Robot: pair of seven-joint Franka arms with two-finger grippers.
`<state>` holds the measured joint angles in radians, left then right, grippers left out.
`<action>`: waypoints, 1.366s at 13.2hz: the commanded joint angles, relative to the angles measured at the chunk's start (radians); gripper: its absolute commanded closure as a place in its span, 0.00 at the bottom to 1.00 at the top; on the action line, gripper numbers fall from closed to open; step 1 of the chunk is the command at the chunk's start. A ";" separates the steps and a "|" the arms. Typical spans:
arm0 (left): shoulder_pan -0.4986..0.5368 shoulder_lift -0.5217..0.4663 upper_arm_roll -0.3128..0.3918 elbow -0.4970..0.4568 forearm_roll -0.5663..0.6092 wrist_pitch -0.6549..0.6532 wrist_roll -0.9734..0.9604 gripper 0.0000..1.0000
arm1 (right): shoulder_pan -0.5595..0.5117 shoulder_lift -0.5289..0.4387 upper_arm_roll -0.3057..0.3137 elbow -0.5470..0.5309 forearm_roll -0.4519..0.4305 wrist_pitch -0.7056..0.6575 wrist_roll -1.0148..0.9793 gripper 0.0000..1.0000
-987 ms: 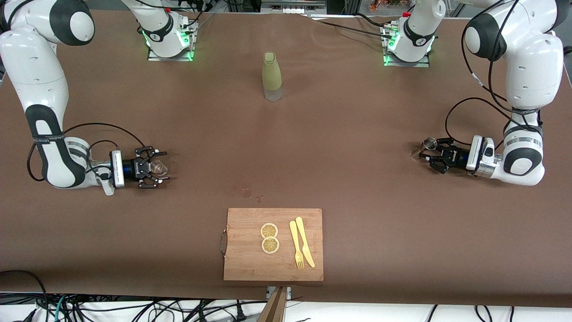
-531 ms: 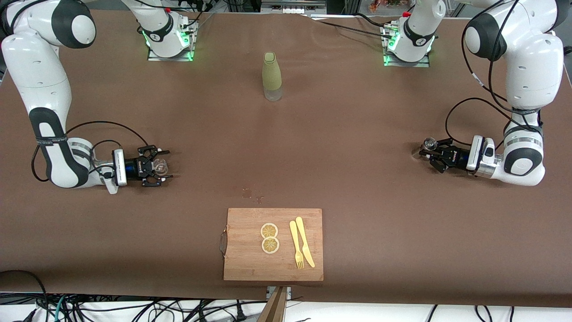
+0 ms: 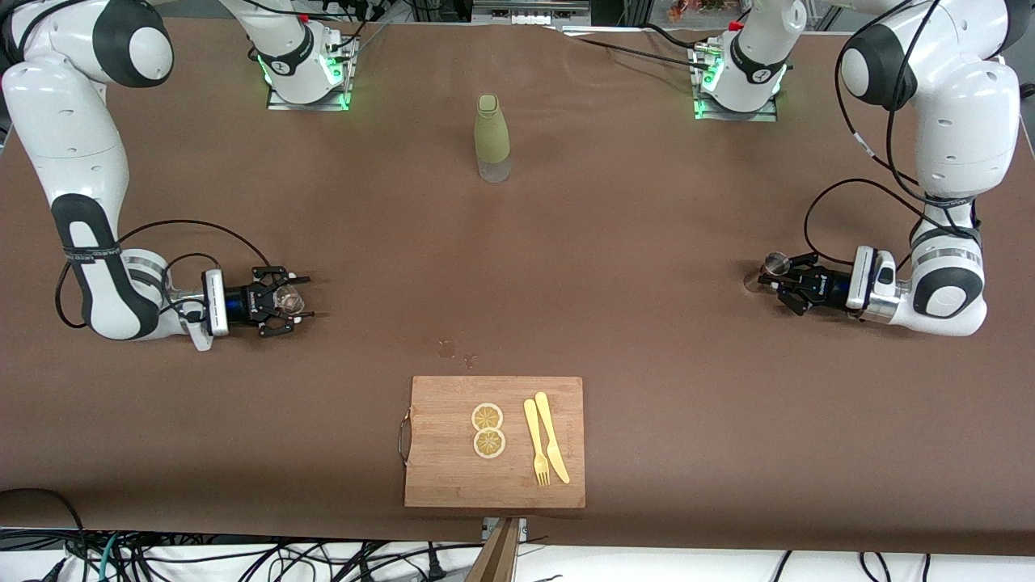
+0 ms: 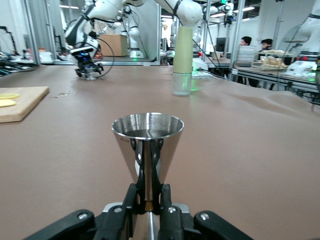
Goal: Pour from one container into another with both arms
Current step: 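Lift the beaker with the right gripper while the left gripper lifts the jigger, then carry the beaker above the jigger while the left gripper brings the jigger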
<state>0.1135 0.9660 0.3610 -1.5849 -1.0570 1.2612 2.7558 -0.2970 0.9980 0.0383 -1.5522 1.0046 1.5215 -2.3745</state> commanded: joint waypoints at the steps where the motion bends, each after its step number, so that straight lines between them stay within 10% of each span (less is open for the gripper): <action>1: -0.003 0.022 0.027 -0.015 -0.034 -0.012 0.145 1.00 | -0.007 -0.001 -0.001 0.012 0.019 -0.012 -0.012 0.45; 18: -0.169 0.005 0.001 -0.006 -0.211 -0.029 -0.407 1.00 | -0.001 0.030 -0.001 0.020 0.043 0.026 -0.020 0.63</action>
<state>-0.0272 0.9776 0.3618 -1.5950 -1.2187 1.2327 2.3759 -0.2979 1.0107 0.0368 -1.5414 1.0321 1.5379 -2.3761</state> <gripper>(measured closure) 0.789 0.524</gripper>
